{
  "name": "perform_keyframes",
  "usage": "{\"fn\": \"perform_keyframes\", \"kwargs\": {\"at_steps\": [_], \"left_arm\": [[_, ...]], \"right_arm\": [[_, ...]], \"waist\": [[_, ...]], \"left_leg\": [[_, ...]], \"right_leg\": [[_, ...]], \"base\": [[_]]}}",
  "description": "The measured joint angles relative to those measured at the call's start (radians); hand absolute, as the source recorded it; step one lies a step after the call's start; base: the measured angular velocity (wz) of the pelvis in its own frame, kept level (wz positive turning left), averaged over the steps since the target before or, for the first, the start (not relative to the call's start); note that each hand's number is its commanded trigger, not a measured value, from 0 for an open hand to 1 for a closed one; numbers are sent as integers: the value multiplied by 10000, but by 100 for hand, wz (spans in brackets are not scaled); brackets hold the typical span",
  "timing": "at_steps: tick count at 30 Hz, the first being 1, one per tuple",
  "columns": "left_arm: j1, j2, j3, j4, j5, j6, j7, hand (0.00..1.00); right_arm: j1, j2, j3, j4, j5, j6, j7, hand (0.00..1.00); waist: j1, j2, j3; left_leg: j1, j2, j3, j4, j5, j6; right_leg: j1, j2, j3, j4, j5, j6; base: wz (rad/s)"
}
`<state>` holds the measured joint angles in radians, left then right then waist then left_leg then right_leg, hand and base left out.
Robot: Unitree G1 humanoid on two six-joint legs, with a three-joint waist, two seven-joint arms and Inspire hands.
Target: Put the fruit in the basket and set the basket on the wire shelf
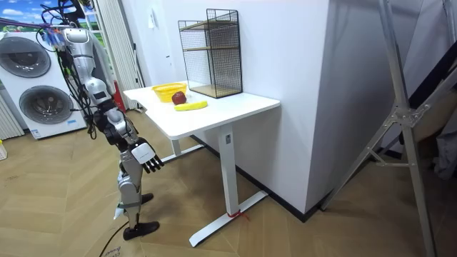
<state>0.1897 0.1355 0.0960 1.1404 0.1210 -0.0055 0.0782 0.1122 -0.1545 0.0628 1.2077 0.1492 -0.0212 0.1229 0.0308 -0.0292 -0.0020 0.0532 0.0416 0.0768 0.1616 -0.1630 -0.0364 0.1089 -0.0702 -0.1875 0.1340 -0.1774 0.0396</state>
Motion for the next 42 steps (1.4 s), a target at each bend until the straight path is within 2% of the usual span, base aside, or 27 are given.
{"fn": "perform_keyframes", "kwargs": {"at_steps": [3, 4, 12, 15, 16, 21, 23, 27, 29, 33, 35, 36, 38, 40, 42], "left_arm": [[10, 22, -16, 17, 16, 78, -14, 0], [15, 23, -21, 17, 17, 111, -17, 0], [42, 68, -28, 126, 130, 368, -102, 0], [93, 61, -23, 211, 499, 515, -27, 0], [125, 56, -21, 217, 660, 518, 6, 0], [365, 3, -16, 277, 708, 515, 171, 0], [461, -39, 7, 265, 707, 516, 198, 0], [733, -45, 96, 54, 711, 507, 284, 0], [815, -30, 230, -34, 684, 483, 424, 0], [869, -33, 272, -60, 697, 479, 603, 0], [1020, -20, 423, -304, 685, 473, 660, 0], [1030, -20, 481, -360, 689, 471, 669, 0], [961, -4, 683, -458, 686, 360, 692, 0], [957, 44, 832, -458, 687, 175, 700, 0], [1016, 47, 1032, -459, 685, 145, 703, 0]], "right_arm": [[7, 21, -78, -2, 4, -4, -12, 0], [9, 21, -80, -5, 5, -6, -15, 0], [16, 40, -127, 46, 503, 32, -148, 0], [65, 67, -128, 83, 1140, 200, -451, 0], [56, 99, -169, 112, 1360, 230, -571, 0], [111, 147, -501, 371, 3111, 322, -969, 0], [192, 178, -1113, 317, 4340, 356, -1223, 0], [198, 150, -2269, 102, 6765, 337, -1520, 0], [276, 129, -2818, -125, 8108, 229, -1670, 0], [295, 97, -3570, -426, 9717, 218, -1788, 0], [332, 121, -4219, -1004, 10722, 206, -2191, 0], [369, 123, -4372, -1266, 10896, 186, -2341, 0], [321, 108, -4933, -1684, 11449, -199, -2775, 0], [249, 108, -5471, -1804, 11481, -344, -3182, 0], [314, 117, -6006, -2288, 11467, -429, -3687, 0]], "waist": [[-4, -16, 111], [-3, -16, 117], [-6, -61, 90], [10, -31, 30], [-7, 27, 31], [-30, 8, 65], [-168, 25, 93], [-516, 74, 81], [-662, 91, 64], [-887, 131, 24], [-1089, 125, 8], [-1104, 112, -5], [-1144, 101, -22], [-1216, 36, -49], [-1296, 21, -47]], "left_leg": [[99, 0, 6, -5, -16, -3], [92, 0, 8, -4, -24, 0], [78, -2, 24, 88, -88, 15], [90, -2, 26, 100, -90, 16], [105, -2, 25, 105, -90, 17], [196, -2, 46, 121, -93, 19], [255, -6, 46, 155, -104, 33], [252, -6, 37, 203, -131, 34], [262, -6, 42, 233, -136, 40], [294, -3, 160, 259, -159, 59], [301, -3, 230, 260, -163, 66], [306, -2, 262, 258, -163, 66], [298, -2, 302, 257, -164, 69], [322, -2, 299, 246, -164, 69], [342, -4, 299, 237, -165, 71]], "right_leg": [[112, 2, 5, -21, -10, 9], [117, 3, 7, -19, -13, 10], [111, -1, -22, -4, -16, 13], [126, -3, -4, 12, -16, 13], [133, -3, -2, 16, -16, 13], [209, 2, 154, 37, -17, 15], [298, 6, 203, 35, -18, 16], [329, 6, 211, 32, -61, 35], [325, 6, 246, 62, -61, 34], [271, 1, 357, 182, -58, 32], [246, -3, 399, 205, -56, 33], [221, -3, 437, 225, -56, 33], [177, -8, 483, 283, -56, 37], [177, -7, 480, 284, -64, 44], [165, -14, 481, 295, -70, 50]], "base": [[0], [0], [0], [0], [0], [-3], [0], [0], [-2], [-10], [-8], [-13], [-7], [0], [0]]}}
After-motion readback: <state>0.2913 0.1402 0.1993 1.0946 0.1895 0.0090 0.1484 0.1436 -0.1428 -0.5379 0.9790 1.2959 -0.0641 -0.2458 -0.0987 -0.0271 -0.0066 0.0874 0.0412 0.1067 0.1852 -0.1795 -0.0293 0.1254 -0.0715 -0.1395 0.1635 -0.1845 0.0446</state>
